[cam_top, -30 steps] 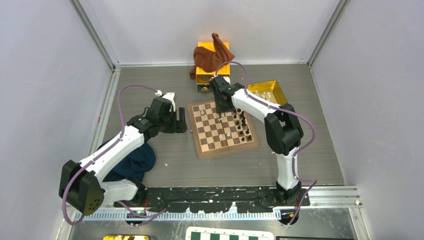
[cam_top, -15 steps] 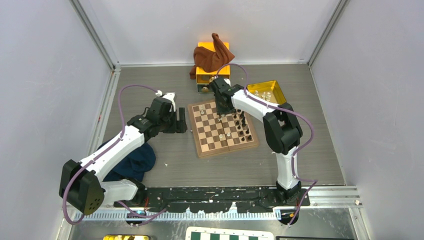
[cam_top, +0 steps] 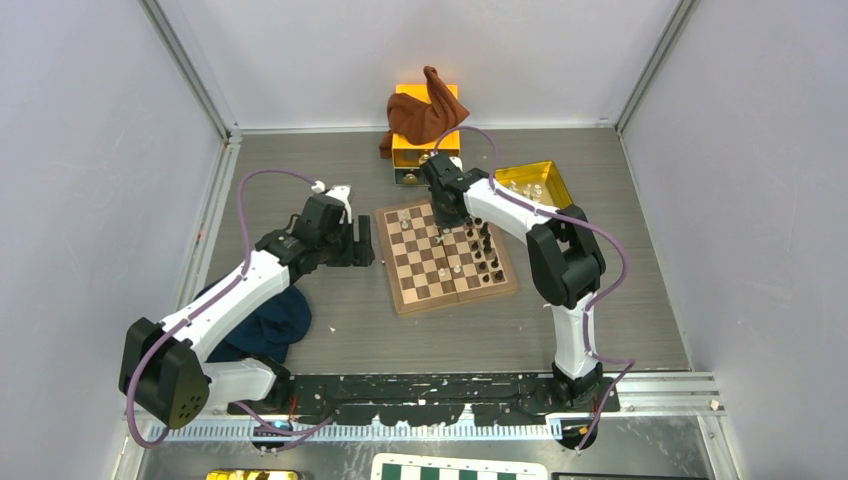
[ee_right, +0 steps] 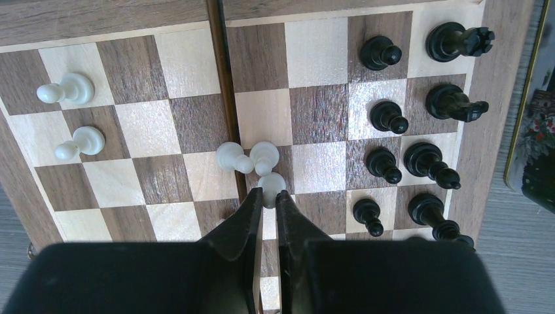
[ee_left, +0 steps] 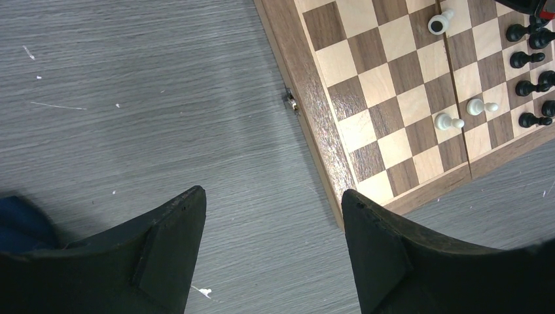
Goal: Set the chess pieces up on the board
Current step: Pick up the chess piece from the chessboard, then place the chess piece on the chessboard, then pick up the chess piece from the chessboard.
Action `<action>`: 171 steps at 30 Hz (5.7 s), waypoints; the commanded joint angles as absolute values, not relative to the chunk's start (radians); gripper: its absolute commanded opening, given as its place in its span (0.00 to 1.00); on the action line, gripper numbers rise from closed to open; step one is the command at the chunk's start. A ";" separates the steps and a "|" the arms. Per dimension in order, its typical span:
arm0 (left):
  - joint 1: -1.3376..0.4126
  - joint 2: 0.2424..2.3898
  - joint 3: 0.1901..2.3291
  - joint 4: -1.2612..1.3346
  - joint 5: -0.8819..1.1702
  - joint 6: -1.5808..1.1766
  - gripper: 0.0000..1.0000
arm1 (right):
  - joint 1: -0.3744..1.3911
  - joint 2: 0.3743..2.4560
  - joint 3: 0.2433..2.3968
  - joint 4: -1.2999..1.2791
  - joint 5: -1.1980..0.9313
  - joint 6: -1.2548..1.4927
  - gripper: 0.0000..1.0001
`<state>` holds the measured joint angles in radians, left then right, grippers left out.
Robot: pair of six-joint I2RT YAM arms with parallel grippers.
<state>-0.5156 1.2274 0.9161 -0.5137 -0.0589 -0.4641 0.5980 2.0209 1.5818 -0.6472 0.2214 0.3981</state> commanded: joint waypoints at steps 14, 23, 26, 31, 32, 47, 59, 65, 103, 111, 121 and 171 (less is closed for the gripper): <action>-0.510 1.203 0.955 -0.481 -0.059 -0.454 0.77 | 0.648 1.981 1.721 -0.716 0.208 0.386 0.01; -0.509 1.158 0.939 -0.488 -0.071 -0.453 0.78 | 0.713 2.032 1.803 -0.749 0.201 0.393 0.01; -0.509 1.146 0.935 -0.491 -0.075 -0.452 0.79 | 0.730 2.055 1.828 -0.756 0.201 0.393 0.01; -0.509 1.129 0.926 -0.492 -0.078 -0.452 0.79 | 0.748 2.096 1.864 -0.762 0.191 0.396 0.01; -0.509 1.124 0.923 -0.495 -0.079 -0.452 0.79 | 0.751 2.102 1.869 -0.764 0.190 0.396 0.01; -0.509 1.106 0.907 -0.494 -0.078 -0.460 0.79 | 0.759 2.169 1.894 -0.762 0.173 0.400 0.01; -0.509 1.109 0.902 -0.492 -0.075 -0.461 0.79 | 0.759 2.192 1.910 -0.761 0.160 0.399 0.01; -0.509 1.110 0.899 -0.491 -0.075 -0.463 0.79 | 0.760 2.199 1.912 -0.757 0.160 0.398 0.01; -0.509 1.115 0.893 -0.482 -0.071 -0.465 0.79 | 0.761 2.136 1.926 -0.787 0.174 0.370 0.34; -0.509 1.123 0.899 -0.483 -0.067 -0.468 0.79 | 0.754 2.053 1.888 -0.772 0.223 0.365 0.34; -0.509 1.131 0.907 -0.487 -0.060 -0.467 0.79 | 0.712 2.005 1.821 -0.740 0.290 0.351 0.34; -0.509 1.187 0.928 -0.492 -0.066 -0.448 0.79 | 0.582 2.100 1.769 -0.687 0.182 0.350 0.34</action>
<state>-0.5148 1.1893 0.8936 -0.5144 -0.0669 -0.4622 0.5850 2.0995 1.7405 -0.7116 0.1986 0.3462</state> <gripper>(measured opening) 0.787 0.341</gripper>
